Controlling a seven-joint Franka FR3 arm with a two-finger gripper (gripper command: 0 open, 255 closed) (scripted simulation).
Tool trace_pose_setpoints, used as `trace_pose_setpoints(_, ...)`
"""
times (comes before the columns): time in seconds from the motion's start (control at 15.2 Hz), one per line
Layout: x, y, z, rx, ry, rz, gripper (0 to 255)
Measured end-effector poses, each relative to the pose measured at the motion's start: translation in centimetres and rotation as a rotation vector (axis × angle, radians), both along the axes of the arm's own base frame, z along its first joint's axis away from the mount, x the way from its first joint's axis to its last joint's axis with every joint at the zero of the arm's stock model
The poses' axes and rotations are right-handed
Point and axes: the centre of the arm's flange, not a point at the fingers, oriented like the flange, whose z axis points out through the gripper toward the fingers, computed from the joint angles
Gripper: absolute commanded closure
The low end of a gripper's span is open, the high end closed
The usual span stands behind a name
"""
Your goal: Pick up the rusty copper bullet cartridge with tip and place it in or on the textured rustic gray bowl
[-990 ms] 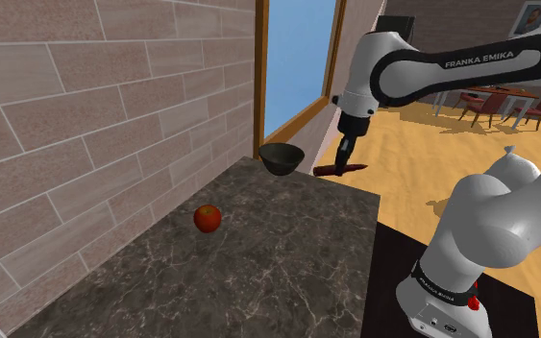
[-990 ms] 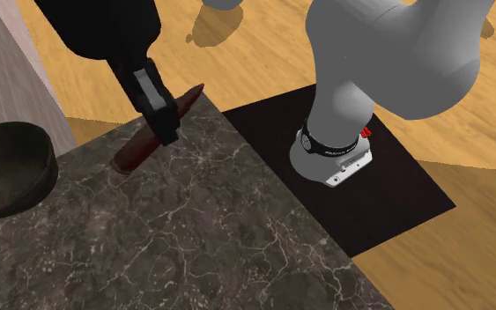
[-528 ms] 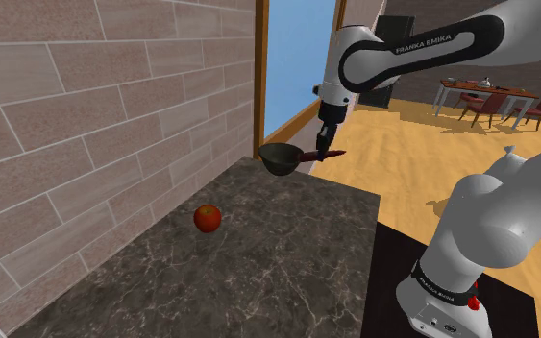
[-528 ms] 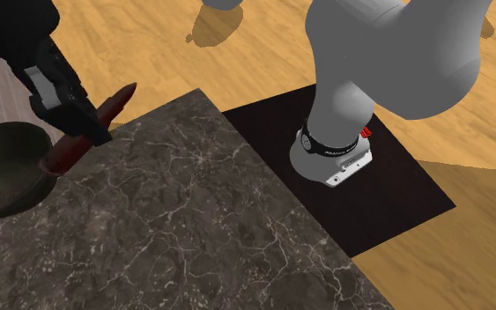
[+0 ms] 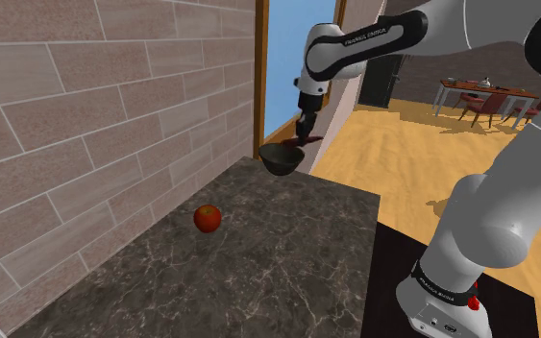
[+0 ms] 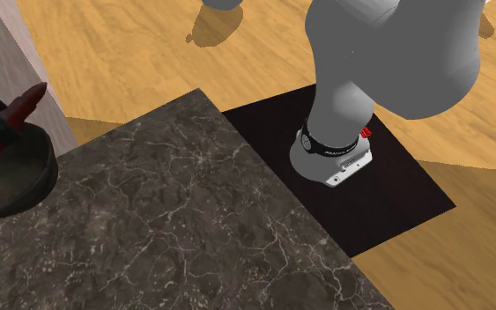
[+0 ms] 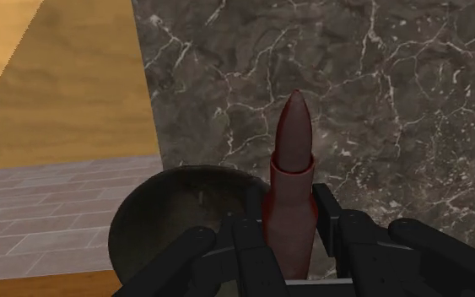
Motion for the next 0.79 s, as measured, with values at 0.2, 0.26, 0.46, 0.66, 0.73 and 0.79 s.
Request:
trace_pose_setpoints(0.2,3.7,-1.3,0.3,0.000,0.000,0.000,255)
trace_pose_setpoints(0.26,4.9,-1.7,0.4,0.000,0.000,0.000,255)
trace_pose_setpoints(0.46,8.7,-3.0,0.7,0.000,0.000,0.000,255)
trace_pose_setpoints(0.66,10.9,-3.9,-0.1,0.000,0.000,0.000,255)
trace_pose_setpoints(0.73,11.2,-4.0,-0.6,0.000,0.001,0.000,255)
trace_pose_setpoints(0.79,11.3,-4.0,-1.0,0.000,0.001,0.001,255)
